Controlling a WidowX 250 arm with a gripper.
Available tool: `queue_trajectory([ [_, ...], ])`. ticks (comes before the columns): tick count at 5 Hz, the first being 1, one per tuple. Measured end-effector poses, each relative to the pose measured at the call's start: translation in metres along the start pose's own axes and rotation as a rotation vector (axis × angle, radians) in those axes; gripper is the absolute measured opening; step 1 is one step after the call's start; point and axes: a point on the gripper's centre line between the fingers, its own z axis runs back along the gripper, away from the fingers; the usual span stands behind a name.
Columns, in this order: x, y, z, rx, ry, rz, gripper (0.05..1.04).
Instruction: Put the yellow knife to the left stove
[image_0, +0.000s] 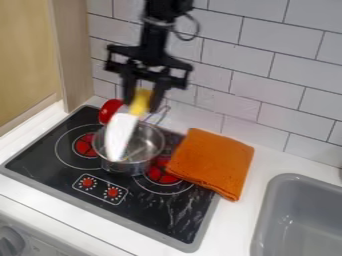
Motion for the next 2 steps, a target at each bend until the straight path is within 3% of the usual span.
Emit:
queue_trajectory([
  [2,-0.002,0.052,-0.024,-0.049,0.035,0.490,0.397],
])
